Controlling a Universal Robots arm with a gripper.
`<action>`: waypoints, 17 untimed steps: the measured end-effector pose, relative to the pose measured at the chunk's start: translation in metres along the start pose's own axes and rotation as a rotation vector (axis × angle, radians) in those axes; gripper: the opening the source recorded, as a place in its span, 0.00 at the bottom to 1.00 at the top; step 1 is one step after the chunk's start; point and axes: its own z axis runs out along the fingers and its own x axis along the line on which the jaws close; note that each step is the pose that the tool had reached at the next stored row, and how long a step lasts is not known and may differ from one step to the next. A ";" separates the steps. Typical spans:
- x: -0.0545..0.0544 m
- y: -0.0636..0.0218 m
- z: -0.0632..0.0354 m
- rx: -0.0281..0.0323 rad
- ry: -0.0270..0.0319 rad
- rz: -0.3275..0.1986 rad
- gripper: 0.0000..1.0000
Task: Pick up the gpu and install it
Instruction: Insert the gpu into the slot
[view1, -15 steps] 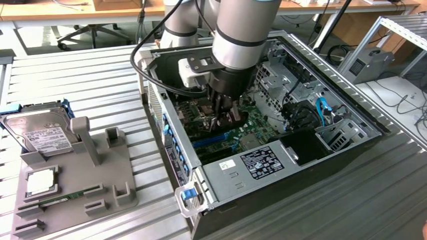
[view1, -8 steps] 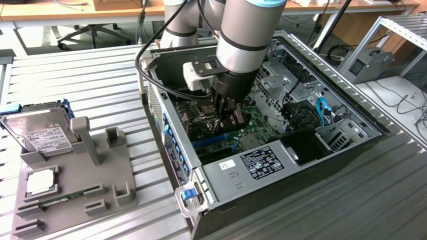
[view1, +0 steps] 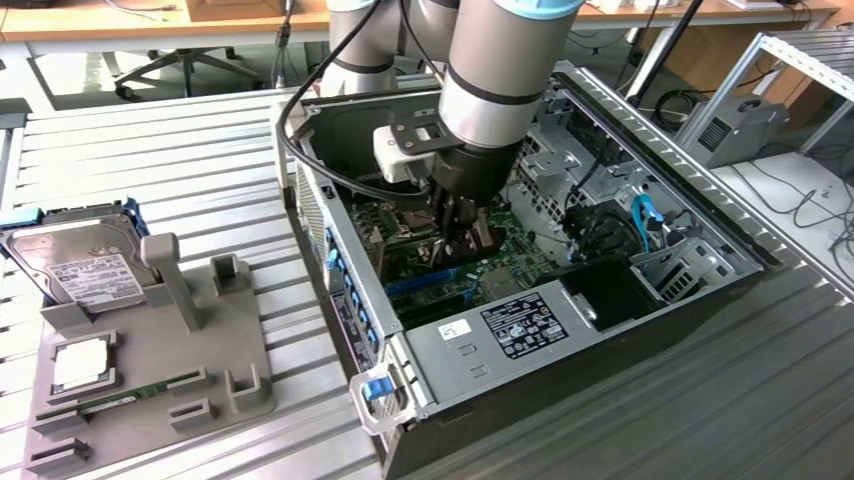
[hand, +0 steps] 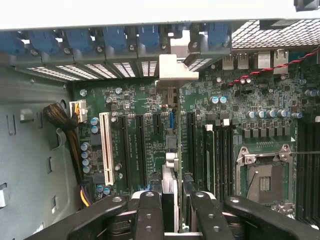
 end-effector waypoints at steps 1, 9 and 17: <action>0.000 0.0000 -0.0002 0.0000 0.0001 0.000 0.27; -0.002 0.0009 0.0000 0.0042 0.0229 -0.001 0.27; -0.010 0.0042 0.0036 0.0045 0.0270 -0.001 0.27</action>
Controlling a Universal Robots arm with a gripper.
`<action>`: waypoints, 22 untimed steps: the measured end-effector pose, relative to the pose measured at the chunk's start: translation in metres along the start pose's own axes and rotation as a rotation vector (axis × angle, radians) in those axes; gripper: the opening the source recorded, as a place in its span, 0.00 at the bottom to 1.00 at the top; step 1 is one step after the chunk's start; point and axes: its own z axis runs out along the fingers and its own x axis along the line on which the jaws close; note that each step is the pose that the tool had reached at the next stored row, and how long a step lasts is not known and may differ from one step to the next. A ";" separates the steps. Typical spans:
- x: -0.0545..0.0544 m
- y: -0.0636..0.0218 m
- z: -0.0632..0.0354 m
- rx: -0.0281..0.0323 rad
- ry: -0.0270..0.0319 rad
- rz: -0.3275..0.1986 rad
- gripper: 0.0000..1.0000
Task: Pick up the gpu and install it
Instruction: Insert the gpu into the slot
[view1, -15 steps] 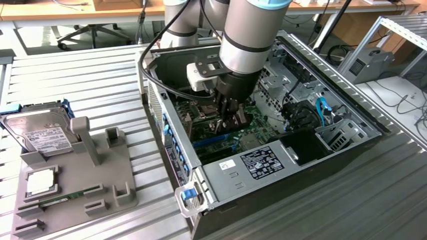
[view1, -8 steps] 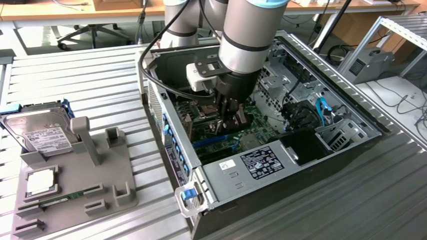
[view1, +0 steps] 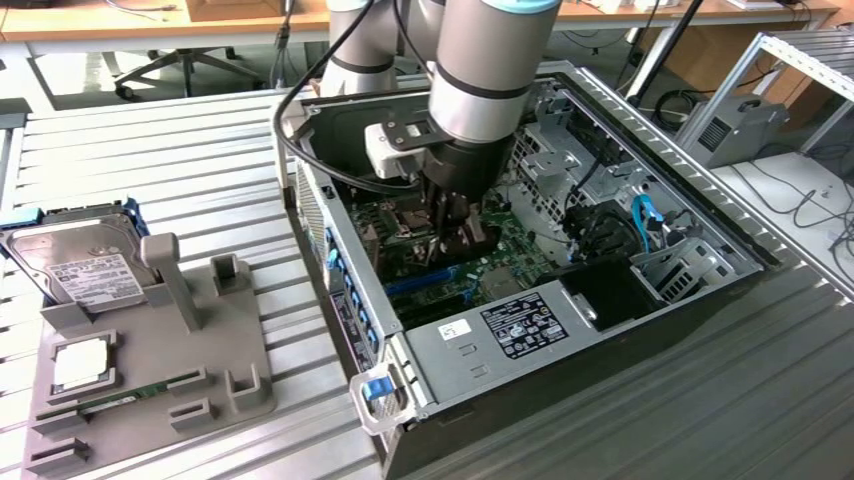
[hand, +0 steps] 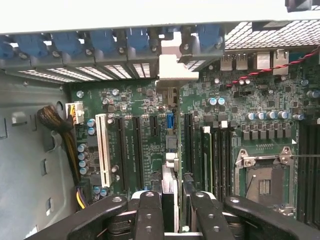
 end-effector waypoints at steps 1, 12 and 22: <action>0.000 0.0008 0.0003 0.0002 0.0011 0.000 0.27; -0.003 0.0123 0.0037 0.0006 0.0020 0.000 0.27; -0.002 0.0204 0.0069 0.0014 0.0018 0.000 0.27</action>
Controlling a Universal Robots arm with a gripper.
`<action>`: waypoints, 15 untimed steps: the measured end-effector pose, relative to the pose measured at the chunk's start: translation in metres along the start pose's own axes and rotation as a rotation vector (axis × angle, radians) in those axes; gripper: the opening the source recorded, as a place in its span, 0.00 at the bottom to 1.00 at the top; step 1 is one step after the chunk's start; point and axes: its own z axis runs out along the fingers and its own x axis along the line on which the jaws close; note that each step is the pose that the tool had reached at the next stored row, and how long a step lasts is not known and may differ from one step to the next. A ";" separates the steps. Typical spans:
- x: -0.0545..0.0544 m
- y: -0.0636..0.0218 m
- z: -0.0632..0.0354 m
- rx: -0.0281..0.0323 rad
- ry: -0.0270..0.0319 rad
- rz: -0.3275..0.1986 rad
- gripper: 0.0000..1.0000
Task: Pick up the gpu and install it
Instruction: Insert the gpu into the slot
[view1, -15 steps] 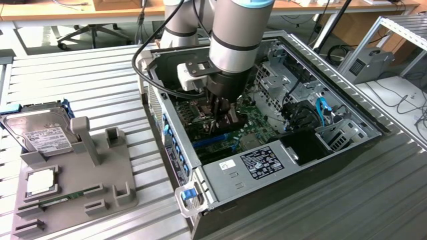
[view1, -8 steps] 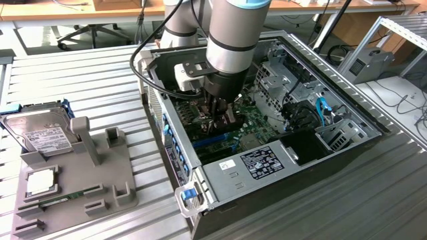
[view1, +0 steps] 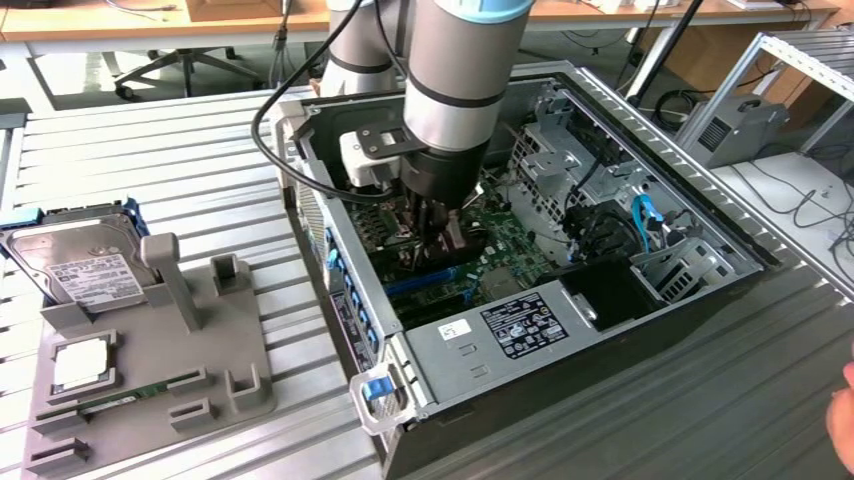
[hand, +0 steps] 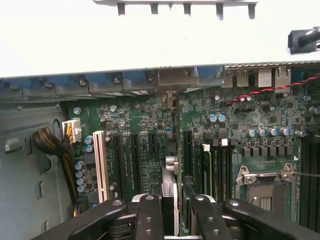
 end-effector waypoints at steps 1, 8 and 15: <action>0.000 0.0006 0.0003 0.0000 0.0000 0.000 0.27; 0.000 0.0010 0.0003 0.0003 0.0002 0.000 0.27; 0.000 0.0011 0.0032 0.0003 0.0002 0.000 0.27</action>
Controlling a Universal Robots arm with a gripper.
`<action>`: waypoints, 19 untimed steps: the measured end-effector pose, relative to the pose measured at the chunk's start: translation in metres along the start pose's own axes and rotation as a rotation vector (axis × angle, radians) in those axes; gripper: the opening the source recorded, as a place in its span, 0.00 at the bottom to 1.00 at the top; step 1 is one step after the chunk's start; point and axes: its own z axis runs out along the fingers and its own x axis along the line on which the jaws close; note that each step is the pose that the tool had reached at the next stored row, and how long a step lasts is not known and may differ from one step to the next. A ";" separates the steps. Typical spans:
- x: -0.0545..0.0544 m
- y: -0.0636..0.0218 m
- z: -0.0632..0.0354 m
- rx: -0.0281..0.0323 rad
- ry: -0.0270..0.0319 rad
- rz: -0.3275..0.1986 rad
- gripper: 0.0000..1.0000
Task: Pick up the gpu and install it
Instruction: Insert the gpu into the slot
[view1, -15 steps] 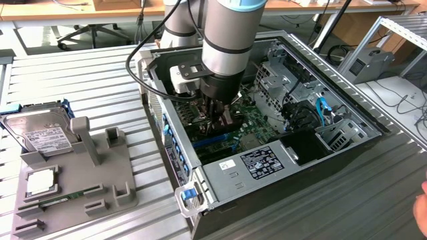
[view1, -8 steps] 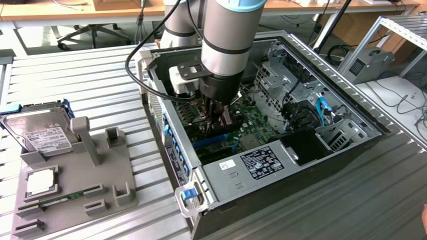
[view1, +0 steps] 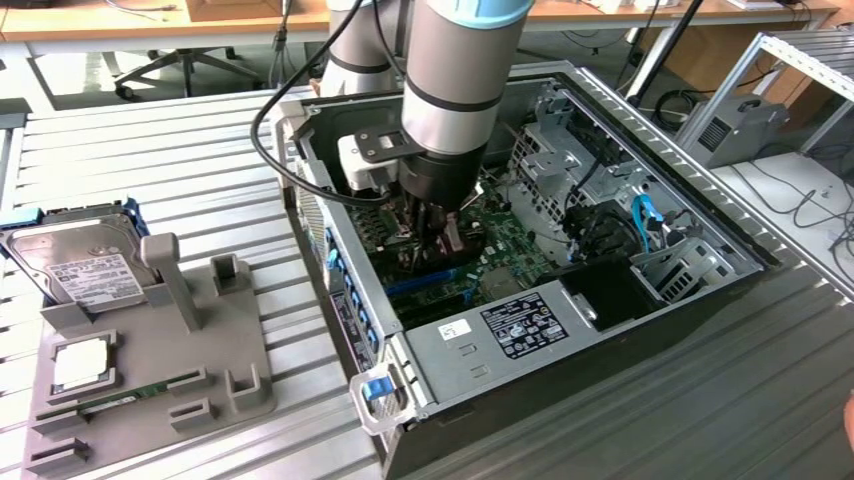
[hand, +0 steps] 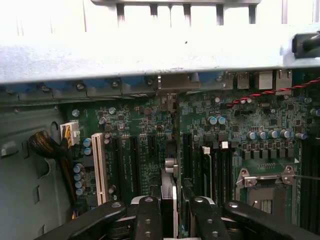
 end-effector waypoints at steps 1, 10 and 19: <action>0.000 0.0000 0.0007 0.0000 0.0000 0.000 0.27; 0.000 0.0002 0.0059 0.0000 -0.0001 0.000 0.27; 0.000 0.0003 0.0108 0.0000 0.0000 0.000 0.27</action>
